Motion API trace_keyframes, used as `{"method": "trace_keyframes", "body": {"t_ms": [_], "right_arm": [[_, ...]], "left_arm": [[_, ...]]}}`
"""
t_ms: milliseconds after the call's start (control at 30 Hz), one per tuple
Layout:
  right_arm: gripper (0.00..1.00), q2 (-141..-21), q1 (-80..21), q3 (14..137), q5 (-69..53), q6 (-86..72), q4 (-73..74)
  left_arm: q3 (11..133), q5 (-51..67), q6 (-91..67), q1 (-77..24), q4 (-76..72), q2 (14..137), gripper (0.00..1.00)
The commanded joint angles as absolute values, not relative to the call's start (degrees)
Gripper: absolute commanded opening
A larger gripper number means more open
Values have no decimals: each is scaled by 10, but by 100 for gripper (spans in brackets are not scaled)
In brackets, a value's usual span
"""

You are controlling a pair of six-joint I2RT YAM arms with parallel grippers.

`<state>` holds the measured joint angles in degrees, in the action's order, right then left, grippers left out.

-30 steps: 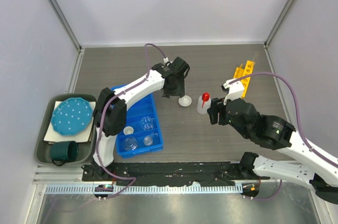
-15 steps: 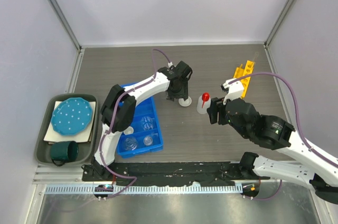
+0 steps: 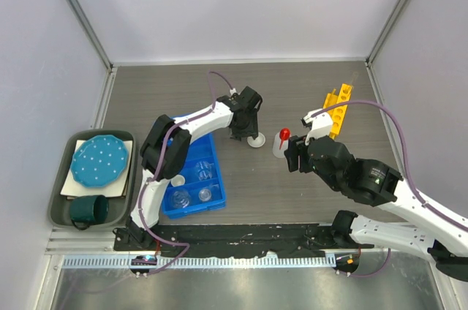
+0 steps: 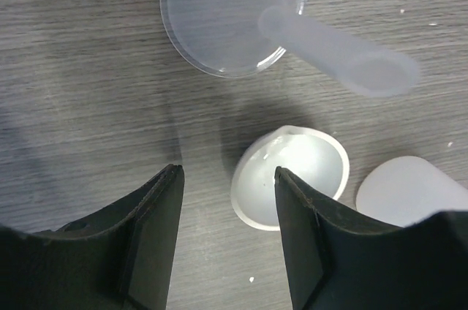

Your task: Organize the chemistry lab equipment

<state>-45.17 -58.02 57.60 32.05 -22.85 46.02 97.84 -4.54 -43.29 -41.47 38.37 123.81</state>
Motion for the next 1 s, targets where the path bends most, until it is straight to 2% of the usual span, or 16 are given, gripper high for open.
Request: {"method": "trace_keyframes", "body": {"t_ms": [0, 100, 300, 500, 633, 967], "right_arm": [[64, -454, -584, 572, 326, -228, 428], [64, -457, -584, 570, 325, -229, 426], [64, -454, -584, 567, 323, -229, 425], [64, -453, -584, 564, 323, -231, 426], [64, -453, -584, 564, 321, -232, 426], [64, -454, -584, 565, 304, -238, 419]], "left_arm": [[963, -30, -439, -411, 342, 1245, 56], [955, -25, -440, -410, 331, 1248, 54], [945, -18, -444, -409, 320, 1250, 40], [934, -17, -446, -407, 317, 1249, 18], [932, -21, -445, -405, 328, 1241, 0], [905, -52, -425, -404, 405, 1123, 0]]}}
